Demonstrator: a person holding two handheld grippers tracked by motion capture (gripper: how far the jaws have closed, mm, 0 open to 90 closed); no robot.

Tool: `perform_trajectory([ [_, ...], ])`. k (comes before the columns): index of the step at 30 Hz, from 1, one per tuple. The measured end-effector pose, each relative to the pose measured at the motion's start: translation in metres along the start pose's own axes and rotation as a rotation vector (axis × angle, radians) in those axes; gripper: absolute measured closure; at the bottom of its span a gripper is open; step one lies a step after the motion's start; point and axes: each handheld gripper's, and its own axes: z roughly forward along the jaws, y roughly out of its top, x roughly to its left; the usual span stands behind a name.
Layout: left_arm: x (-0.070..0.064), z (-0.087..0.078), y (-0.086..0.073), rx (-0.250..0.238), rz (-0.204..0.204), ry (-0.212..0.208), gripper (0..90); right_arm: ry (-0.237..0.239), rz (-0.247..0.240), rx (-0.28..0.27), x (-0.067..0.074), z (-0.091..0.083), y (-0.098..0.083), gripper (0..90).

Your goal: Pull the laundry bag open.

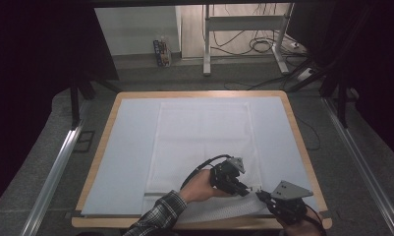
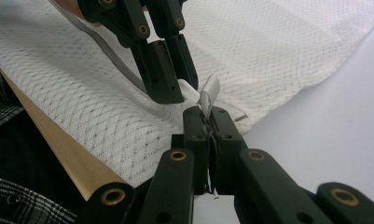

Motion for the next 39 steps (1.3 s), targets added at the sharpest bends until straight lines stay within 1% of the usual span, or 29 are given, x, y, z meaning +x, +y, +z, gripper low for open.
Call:
perform_trajectory([
  [1, -0.0001, 0.0008, -0.0002, -0.002, -0.004, 0.001, 81.8, 0.0, 0.002, 0.0, 0.0001, 0.0, 0.0, 86.1],
  [4, -0.0002, -0.0002, -0.0003, 0.0, 0.008, 0.012, 84.3, 0.004, 0.003, 0.002, -0.0002, 0.0002, -0.0002, 86.0],
  [8, 0.0, -0.003, -0.0003, -0.001, 0.017, 0.025, 85.3, 0.008, 0.009, 0.002, -0.0006, 0.0002, -0.0003, 86.0],
  [10, -0.0003, -0.0039, -0.0006, -0.013, 0.015, 0.033, 86.3, 0.012, 0.011, 0.005, -0.0013, 0.0004, -0.0006, 85.9],
  [14, 0.0006, -0.005, -0.0004, -0.016, 0.013, 0.028, 86.4, 0.017, 0.019, 0.005, -0.0017, 0.0004, -0.0007, 85.9],
  [17, 0.0001, -0.0027, 0.0012, 0.005, 0.032, 0.03, 84.8, 0.01, 0.006, 0.008, -0.0003, 0.0004, -0.0001, 85.9],
  [18, 0.0, -0.0021, 0.0014, -0.003, 0.023, 0.029, 84.4, 0.009, 0.005, 0.008, -0.0002, 0.0003, 0.0, 85.9],
  [19, 0.0, -0.0021, 0.0014, -0.003, 0.023, 0.029, 84.1, 0.009, 0.005, 0.008, -0.0002, 0.0003, 0.0, 85.9],
  [20, 0.0003, -0.0011, 0.0019, -0.009, 0.011, 0.024, 83.9, 0.01, 0.007, 0.008, -0.0005, 0.0003, -0.0001, 85.9],
  [21, 0.0003, -0.0011, 0.0019, -0.009, 0.011, 0.024, 83.8, 0.01, 0.007, 0.008, -0.0005, 0.0003, -0.0001, 85.9],
  [22, 0.0012, -0.0014, 0.0028, -0.001, 0.02, 0.021, 83.3, 0.012, 0.009, 0.009, -0.0009, 0.0006, -0.0005, 85.9],
  [24, 0.0017, -0.0017, 0.0035, -0.005, 0.021, 0.014, 81.9, 0.014, 0.009, 0.01, -0.0009, 0.0007, -0.0004, 85.9],
  [25, 0.0007, -0.001, 0.0041, -0.019, 0.004, 0.01, 80.7, 0.015, 0.006, 0.011, -0.0009, 0.0008, -0.0004, 85.9],
  [26, 0.0004, -0.001, 0.0051, -0.019, 0.005, 0.01, 80.7, 0.015, 0.005, 0.012, -0.0005, 0.0009, -0.0003, 85.9],
  [28, -0.0005, -0.0007, 0.0065, -0.006, 0.009, 0.019, 81.2, 0.013, 0.002, 0.013, 0.0, 0.0009, -0.0002, 85.9],
  [29, -0.0002, -0.0006, 0.0069, 0.009, 0.013, 0.03, 82.7, 0.015, 0.004, 0.011, -0.0003, 0.0006, -0.0002, 85.9],
  [30, 0.0006, -0.0009, 0.0066, 0.014, 0.014, 0.03, 83.7, 0.015, 0.005, 0.011, -0.0005, 0.0007, -0.0003, 85.9],
  [31, 0.0006, -0.0009, 0.0066, 0.014, 0.014, 0.03, 84.2, 0.015, 0.005, 0.011, -0.0005, 0.0007, -0.0003, 85.9],
  [32, 0.0007, -0.0004, 0.0054, 0.009, 0.001, 0.028, 84.7, 0.017, 0.005, 0.012, -0.0006, 0.0008, -0.0004, 85.9],
  [33, 0.0007, -0.0004, 0.0054, 0.009, 0.001, 0.028, 85.2, 0.017, 0.005, 0.012, -0.0006, 0.0008, -0.0004, 85.9],
  [34, 0.0011, -0.0004, 0.0046, 0.018, 0.014, 0.032, 85.6, 0.019, 0.004, 0.018, -0.0007, 0.0013, -0.0005, 85.9],
  [35, 0.0011, -0.0004, 0.0046, 0.018, 0.014, 0.032, 85.9, 0.019, 0.004, 0.018, -0.0007, 0.0013, -0.0005, 85.9],
  [36, -0.0004, -0.0004, 0.004, 0.005, 0.012, 0.045, 86.1, 0.022, 0.008, 0.022, -0.001, 0.0019, -0.0008, 85.8],
  [37, -0.0004, -0.0004, 0.004, 0.005, 0.012, 0.045, 86.3, 0.022, 0.008, 0.022, -0.001, 0.0019, -0.0008, 85.8],
  [39, 0.0009, -0.0028, 0.0033, 0.002, 0.026, 0.048, 86.5, 0.027, 0.016, 0.026, -0.0024, 0.0024, -0.0013, 84.6],
])
